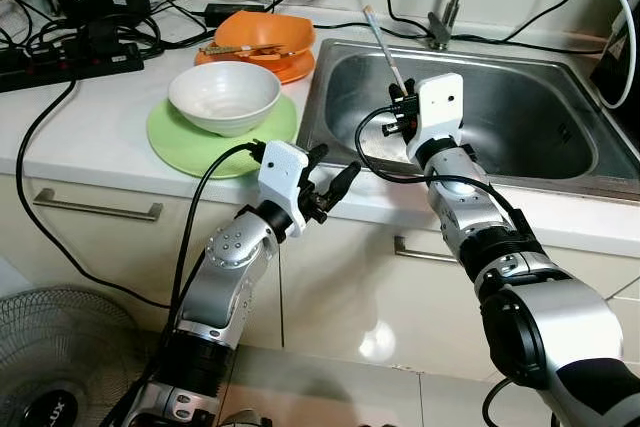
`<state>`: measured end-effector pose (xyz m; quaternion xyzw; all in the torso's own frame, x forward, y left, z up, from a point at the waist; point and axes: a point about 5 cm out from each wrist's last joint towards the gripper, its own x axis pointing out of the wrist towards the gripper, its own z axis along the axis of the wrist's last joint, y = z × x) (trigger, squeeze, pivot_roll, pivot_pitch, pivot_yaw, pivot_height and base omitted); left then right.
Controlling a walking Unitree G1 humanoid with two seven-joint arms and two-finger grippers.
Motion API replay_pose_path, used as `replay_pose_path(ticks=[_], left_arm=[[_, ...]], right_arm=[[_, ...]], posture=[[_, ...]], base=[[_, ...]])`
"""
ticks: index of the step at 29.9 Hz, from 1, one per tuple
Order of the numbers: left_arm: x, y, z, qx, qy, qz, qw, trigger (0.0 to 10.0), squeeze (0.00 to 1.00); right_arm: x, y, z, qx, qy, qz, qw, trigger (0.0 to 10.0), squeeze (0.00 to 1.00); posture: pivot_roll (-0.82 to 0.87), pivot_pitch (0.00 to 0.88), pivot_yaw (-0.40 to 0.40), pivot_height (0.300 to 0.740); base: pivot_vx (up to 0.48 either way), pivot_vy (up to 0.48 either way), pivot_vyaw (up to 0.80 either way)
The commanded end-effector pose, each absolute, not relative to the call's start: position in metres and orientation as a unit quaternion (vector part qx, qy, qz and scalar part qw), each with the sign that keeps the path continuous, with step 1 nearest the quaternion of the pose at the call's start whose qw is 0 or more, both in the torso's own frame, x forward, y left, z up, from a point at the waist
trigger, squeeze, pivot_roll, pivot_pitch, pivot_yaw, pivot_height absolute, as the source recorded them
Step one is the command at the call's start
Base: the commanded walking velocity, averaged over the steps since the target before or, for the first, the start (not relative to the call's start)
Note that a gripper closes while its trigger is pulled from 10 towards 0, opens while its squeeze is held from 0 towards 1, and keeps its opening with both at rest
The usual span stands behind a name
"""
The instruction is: Kitchen organization
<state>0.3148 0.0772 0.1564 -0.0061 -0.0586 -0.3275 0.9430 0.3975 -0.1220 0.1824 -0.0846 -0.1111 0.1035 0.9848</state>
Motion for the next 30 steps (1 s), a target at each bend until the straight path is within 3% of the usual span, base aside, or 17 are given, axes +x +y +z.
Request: replay_pose_path(ticks=[1, 16, 17, 18, 21, 22, 30], left_arm=[[0.314, 0.076, 0.159, 0.001, -0.061, -0.33, 0.942, 10.0, 0.0], [0.314, 0.085, 0.146, 0.022, -0.031, -0.328, 0.944, 10.0, 0.0], [0.314, 0.085, 0.146, 0.023, -0.031, -0.329, 0.944, 10.0, 0.0], [0.314, 0.085, 0.146, 0.023, -0.03, -0.329, 0.944, 10.0, 0.0], [0.314, 0.085, 0.146, 0.026, -0.03, -0.33, 0.943, 10.0, 0.0], [0.314, 0.085, 0.147, 0.027, -0.03, -0.331, 0.943, 10.0, 0.0], [0.315, 0.085, 0.15, 0.039, -0.05, -0.309, 0.949, 10.0, 0.0]], right_arm=[[0.398, -0.121, 0.181, -0.087, -0.106, 0.103, 0.985, 10.0, 0.0], [0.395, -0.125, 0.169, -0.093, -0.084, 0.097, 0.987, 10.0, 0.0], [0.395, -0.126, 0.168, -0.094, -0.08, 0.097, 0.988, 10.0, 0.8], [0.395, -0.127, 0.167, -0.094, -0.077, 0.097, 0.988, 10.0, 1.0], [0.395, -0.128, 0.164, -0.099, -0.07, 0.093, 0.988, 10.0, 1.0], [0.394, -0.128, 0.164, -0.103, -0.069, 0.091, 0.988, 10.0, 0.0], [0.392, -0.124, 0.167, -0.078, -0.095, 0.098, 0.988, 10.0, 0.0]], posture=[[0.14, 0.0, -0.059, 0.74], [0.14, 0.0, -0.039, 0.74], [0.14, 0.0, -0.038, 0.74], [0.14, 0.0, -0.038, 0.74], [0.14, 0.0, -0.038, 0.74], [0.14, 0.0, -0.038, 0.74], [0.14, 0.0, -0.038, 0.74]], base=[[0.0, 0.0, 0.0], [0.0, 0.0, 0.0], [0.0, 0.0, 0.0], [0.0, 0.0, 0.0], [0.0, 0.0, 0.0], [0.0, 0.0, 0.0], [0.0, 0.0, 0.0]])
